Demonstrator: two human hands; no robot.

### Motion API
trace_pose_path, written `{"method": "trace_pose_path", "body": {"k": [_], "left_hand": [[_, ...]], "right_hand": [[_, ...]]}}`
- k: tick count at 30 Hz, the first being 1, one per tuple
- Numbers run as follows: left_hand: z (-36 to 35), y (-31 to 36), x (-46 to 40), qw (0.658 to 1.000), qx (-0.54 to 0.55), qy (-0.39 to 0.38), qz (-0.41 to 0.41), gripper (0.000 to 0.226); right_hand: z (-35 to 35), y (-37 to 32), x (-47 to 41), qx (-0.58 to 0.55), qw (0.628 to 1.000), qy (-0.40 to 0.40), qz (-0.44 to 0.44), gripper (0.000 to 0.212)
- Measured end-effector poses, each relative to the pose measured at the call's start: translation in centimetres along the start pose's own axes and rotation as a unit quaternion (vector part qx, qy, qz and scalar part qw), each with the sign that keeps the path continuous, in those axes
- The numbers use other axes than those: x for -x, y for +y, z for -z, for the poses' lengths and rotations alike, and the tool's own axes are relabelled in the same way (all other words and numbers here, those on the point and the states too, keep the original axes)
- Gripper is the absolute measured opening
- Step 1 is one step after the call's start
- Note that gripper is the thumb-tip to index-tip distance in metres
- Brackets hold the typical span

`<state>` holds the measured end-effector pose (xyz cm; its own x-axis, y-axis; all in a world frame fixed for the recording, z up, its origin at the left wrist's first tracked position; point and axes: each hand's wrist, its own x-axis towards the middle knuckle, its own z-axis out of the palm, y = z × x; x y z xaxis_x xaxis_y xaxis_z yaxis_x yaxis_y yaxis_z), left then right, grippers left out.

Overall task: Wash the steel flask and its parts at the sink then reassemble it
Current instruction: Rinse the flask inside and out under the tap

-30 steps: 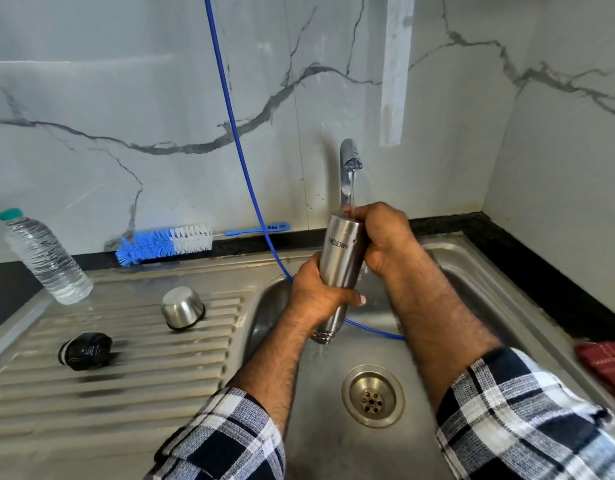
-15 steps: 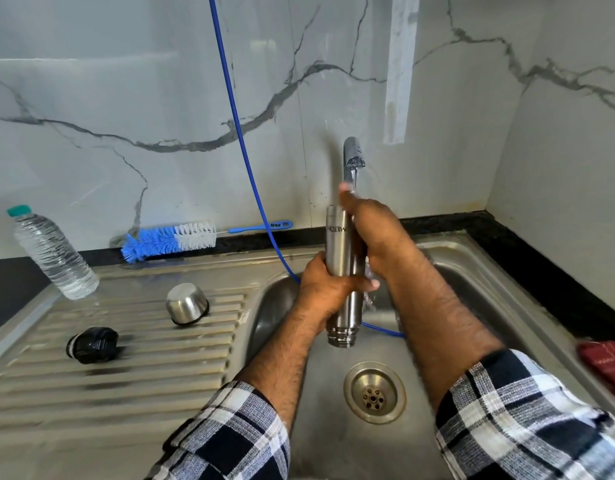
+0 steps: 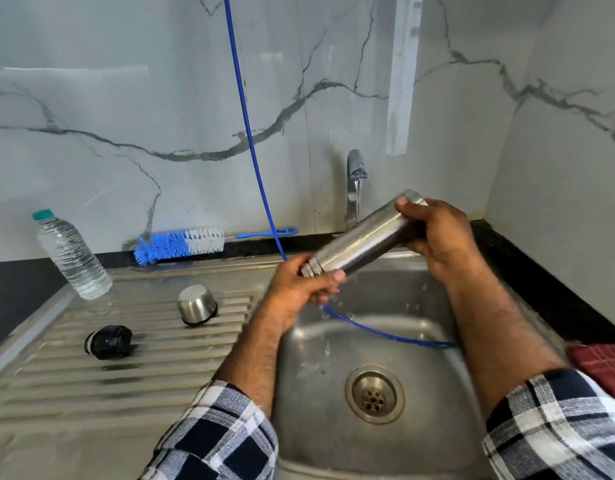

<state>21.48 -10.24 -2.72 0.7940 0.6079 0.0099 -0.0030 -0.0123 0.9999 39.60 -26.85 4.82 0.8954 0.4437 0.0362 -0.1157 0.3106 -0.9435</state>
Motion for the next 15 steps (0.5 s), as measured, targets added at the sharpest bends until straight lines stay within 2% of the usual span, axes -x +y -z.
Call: {"method": "trace_pose_path", "body": {"k": [3,4,6,8,10,12,13,15], "left_hand": [[0.5,0.3,-0.8,0.986,0.152,0.068,-0.008,0.045],[0.4,0.1,-1.1,0.978,0.193,0.078,-0.004,0.039],[-0.3,-0.3,-1.8,0.960,0.264,0.089,0.008,0.027],[-1.1,-0.8,-2.3,0.953,0.286,0.101,0.021,0.016],[-1.4,-0.9,-2.4,0.950,0.290,0.109,0.034,0.024],[-1.2,-0.9,-2.3,0.953,0.284,0.100,0.040,0.057],[-1.0,-0.9,-2.2,0.959,0.266,0.088,0.046,0.065],[-0.8,-0.8,-1.7,0.978,0.195,0.045,0.066,0.061]], "right_hand": [[2.4,0.9,0.7,0.033,0.993,-0.069,-0.084,0.017],[2.8,1.1,1.0,0.062,0.989,-0.090,-0.101,0.018],[3.2,1.8,1.4,0.091,0.984,-0.095,-0.117,0.040],[3.4,2.7,0.8,0.069,0.989,-0.068,-0.110,0.058],[3.2,3.4,-0.1,0.034,0.995,-0.040,-0.086,0.064],[3.1,4.0,-1.1,0.006,0.998,-0.009,-0.055,0.061],[3.0,4.1,-1.6,-0.001,0.999,0.008,-0.038,0.057],[2.7,4.3,-2.0,-0.015,0.999,0.041,0.001,0.050]]}}
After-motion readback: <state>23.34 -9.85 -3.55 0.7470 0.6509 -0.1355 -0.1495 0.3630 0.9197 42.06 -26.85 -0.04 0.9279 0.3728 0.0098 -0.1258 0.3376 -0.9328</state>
